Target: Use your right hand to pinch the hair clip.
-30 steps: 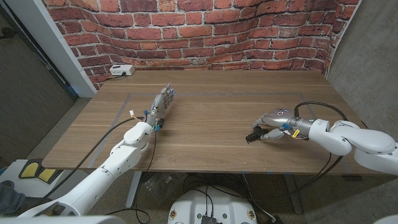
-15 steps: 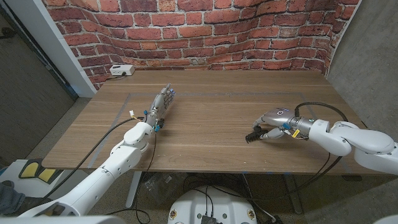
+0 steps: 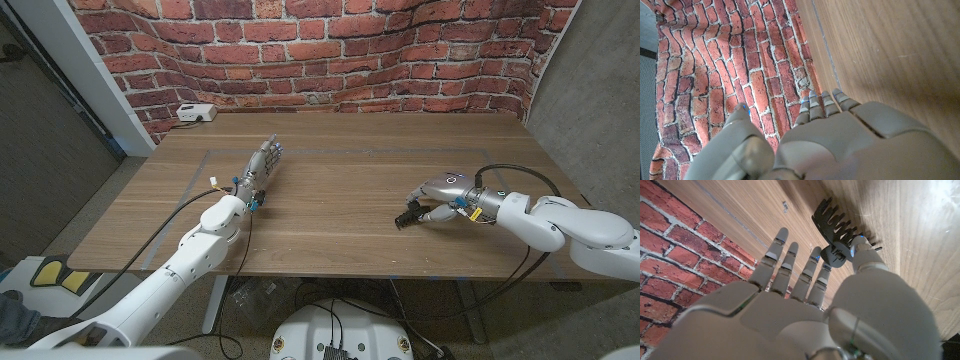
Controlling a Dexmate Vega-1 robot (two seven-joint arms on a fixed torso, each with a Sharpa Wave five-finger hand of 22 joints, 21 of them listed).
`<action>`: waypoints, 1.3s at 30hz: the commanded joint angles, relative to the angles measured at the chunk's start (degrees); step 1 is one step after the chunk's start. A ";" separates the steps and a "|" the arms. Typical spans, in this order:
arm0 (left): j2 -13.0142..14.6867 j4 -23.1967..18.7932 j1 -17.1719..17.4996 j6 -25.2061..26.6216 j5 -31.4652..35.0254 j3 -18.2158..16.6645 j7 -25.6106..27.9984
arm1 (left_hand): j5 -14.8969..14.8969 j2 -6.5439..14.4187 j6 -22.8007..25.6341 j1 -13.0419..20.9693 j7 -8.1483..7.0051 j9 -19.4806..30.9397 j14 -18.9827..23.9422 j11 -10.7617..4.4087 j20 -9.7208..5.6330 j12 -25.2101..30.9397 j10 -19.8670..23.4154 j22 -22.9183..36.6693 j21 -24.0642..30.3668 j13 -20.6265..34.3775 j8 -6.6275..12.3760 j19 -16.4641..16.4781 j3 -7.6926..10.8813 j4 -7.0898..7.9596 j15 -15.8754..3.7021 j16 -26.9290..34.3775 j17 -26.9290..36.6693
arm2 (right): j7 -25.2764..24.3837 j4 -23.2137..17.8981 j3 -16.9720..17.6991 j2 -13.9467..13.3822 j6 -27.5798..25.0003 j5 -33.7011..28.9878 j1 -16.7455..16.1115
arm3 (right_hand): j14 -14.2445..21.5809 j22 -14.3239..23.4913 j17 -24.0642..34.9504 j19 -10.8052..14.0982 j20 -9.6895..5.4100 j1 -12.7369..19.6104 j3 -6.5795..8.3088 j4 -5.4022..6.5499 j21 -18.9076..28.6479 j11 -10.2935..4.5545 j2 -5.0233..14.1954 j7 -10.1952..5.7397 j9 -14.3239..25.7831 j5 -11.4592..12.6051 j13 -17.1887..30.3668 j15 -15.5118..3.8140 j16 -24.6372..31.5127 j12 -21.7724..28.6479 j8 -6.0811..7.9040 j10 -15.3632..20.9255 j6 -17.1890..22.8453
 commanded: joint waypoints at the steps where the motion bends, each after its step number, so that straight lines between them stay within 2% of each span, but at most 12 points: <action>1: -0.15 0.76 -0.52 0.15 -0.36 0.11 -0.65 | -0.25 0.09 0.45 -0.15 -0.22 0.20 0.25 -0.20 0.23 -0.09 0.32 0.26 -0.02 0.34 0.00 -0.49 -0.29 -0.07 -0.05 -0.05 0.22 | -1.68 -1.82 1.35 -1.66 -2.22 0.22 -1.39 | 0.73 0.32 0.10 0.71 0.10 0.41 0.39 -0.05 0.37 -0.03 0.66 -0.11 0.23 0.01 0.17 -3.26 0.14 0.24 0.33 0.77 0.91; 12: 0.04 0.68 -1.11 -0.03 -0.19 0.03 -0.98 | -0.32 0.14 0.45 -0.10 -0.24 0.20 0.21 -0.15 0.37 -0.07 0.39 0.26 -0.02 0.34 -0.02 -0.59 -0.35 -0.06 -0.06 -0.07 0.22 | -6.96 -5.53 8.51 -4.92 -6.44 1.42 -8.94 | 1.02 0.33 0.12 0.84 0.00 0.39 0.43 0.03 0.39 -0.02 0.81 -0.14 0.22 -0.10 0.16 -3.56 0.02 0.26 0.34 1.24 1.27; 16: -0.02 0.63 -1.28 -0.16 -0.12 0.07 -1.07 | -0.34 0.16 0.45 -0.07 -0.24 0.20 0.19 -0.13 0.33 -0.11 0.32 0.26 -0.01 0.34 -0.02 -0.60 -0.37 -0.06 -0.03 -0.07 0.22 | -8.29 -6.34 11.47 -4.80 -6.83 0.78 -11.71 | 1.31 0.34 0.11 1.01 -0.16 0.40 0.44 0.05 0.44 -0.02 0.86 -0.15 0.21 -0.17 0.16 -3.72 -0.02 0.28 0.33 1.54 1.47; 21: -0.02 0.55 -1.41 -0.32 0.06 0.15 -1.17 | -0.37 0.19 0.46 -0.04 -0.21 0.21 0.19 -0.06 0.30 -0.10 0.36 0.26 0.00 0.35 -0.02 -0.63 -0.41 -0.06 -0.02 -0.07 0.22 | -8.37 -7.05 14.74 -3.14 -6.45 -1.04 -14.33 | 1.84 0.34 0.10 1.33 -0.30 0.40 0.46 0.07 0.54 -0.02 0.89 -0.15 0.21 -0.26 0.15 -4.12 -0.02 0.30 0.34 1.95 1.79; 31: -0.25 0.67 -1.18 -0.50 -0.02 0.34 -1.35 | -0.41 0.22 0.48 0.02 -0.19 0.21 0.22 0.00 0.29 -0.10 0.37 0.26 0.02 0.35 -0.02 -0.64 -0.46 -0.07 -0.03 -0.06 0.22 | -6.18 -6.84 17.08 1.85 -3.07 -4.06 -14.50 | 5.08 0.35 0.00 2.64 -1.02 0.22 0.39 0.23 0.86 0.19 0.99 -0.05 0.15 -0.80 0.11 -5.43 -0.12 0.63 0.94 5.00 5.22; 39: 0.13 -0.14 -0.26 -0.19 -0.21 0.10 -0.82 | -0.44 0.25 0.46 0.08 -0.26 0.21 0.20 -0.14 0.27 -0.14 0.27 0.26 0.04 0.35 -0.03 -0.65 -0.51 -0.08 -0.01 -0.07 0.22 | -5.59 -5.65 14.70 4.98 -0.70 -6.10 -11.37 | 7.48 0.37 0.01 3.50 -1.40 -0.25 0.18 0.51 1.04 0.36 1.10 -0.01 -0.04 -1.08 -0.01 -6.09 -0.19 0.77 1.38 7.54 8.48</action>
